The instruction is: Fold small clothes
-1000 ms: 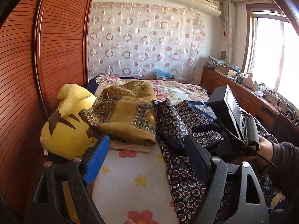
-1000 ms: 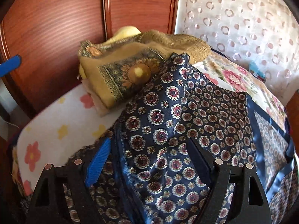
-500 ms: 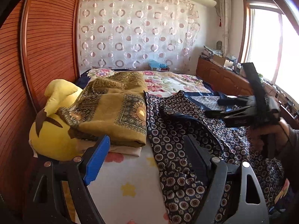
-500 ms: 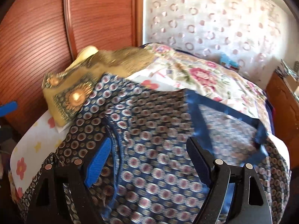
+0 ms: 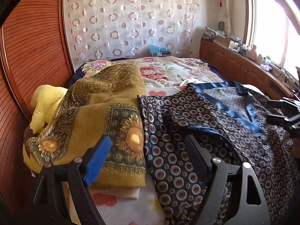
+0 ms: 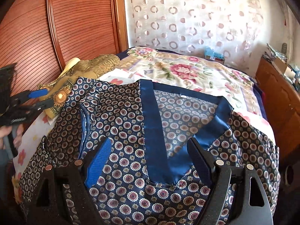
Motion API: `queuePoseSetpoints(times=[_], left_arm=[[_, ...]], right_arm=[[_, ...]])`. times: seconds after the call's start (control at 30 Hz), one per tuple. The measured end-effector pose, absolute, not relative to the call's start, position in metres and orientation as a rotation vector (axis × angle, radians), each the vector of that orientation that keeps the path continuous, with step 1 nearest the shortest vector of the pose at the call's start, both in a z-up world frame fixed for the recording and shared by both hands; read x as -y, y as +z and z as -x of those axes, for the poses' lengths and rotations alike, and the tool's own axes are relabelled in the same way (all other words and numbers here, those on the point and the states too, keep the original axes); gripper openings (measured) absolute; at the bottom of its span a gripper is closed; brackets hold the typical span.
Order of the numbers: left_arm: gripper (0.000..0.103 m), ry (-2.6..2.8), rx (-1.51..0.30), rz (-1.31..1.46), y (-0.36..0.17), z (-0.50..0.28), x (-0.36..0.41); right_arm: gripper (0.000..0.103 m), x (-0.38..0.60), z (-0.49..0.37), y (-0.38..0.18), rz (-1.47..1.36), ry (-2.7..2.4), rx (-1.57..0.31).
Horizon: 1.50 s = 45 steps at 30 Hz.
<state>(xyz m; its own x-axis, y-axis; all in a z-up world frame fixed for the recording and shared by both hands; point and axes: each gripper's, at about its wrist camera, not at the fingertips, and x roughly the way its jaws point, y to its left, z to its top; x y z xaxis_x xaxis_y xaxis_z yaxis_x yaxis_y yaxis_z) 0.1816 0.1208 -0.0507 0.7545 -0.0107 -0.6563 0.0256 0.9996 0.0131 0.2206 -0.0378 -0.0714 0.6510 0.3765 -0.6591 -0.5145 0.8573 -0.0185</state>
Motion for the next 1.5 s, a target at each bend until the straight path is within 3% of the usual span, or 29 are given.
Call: queuePoseSetpoints(times=[0.57,0.87,0.97,1.03,1.23,1.5], left_arm=[[0.082,0.014,-0.758,-0.004,-0.039,-0.22,-0.138],[0.082,-0.008,-0.761,-0.01,-0.041,-0.222,-0.134],[0.075,-0.034,-0.782,-0.025,-0.043,-0.228,-0.129],[0.059,-0.055,-0.805,-0.032,-0.046,-0.234,-0.127],[0.036,-0.05,-0.816,-0.056,-0.048,-0.243,-0.126],[0.027,-0.039,-0.85,-0.118,-0.051,-0.255,-0.11]], right_arm=[[0.084,-0.086,-0.262,-0.1,0.316,0.626,-0.814],[0.084,-0.031,-0.288,-0.081,0.175,0.49,-0.792],[0.084,-0.016,-0.278,-0.072,0.152,0.509,-0.777],[0.084,-0.009,-0.267,-0.067,0.169,0.51,-0.758],[0.084,0.03,-0.233,-0.065,0.205,0.507,-0.706],[0.084,0.112,-0.177,-0.063,0.178,0.426,-0.69]])
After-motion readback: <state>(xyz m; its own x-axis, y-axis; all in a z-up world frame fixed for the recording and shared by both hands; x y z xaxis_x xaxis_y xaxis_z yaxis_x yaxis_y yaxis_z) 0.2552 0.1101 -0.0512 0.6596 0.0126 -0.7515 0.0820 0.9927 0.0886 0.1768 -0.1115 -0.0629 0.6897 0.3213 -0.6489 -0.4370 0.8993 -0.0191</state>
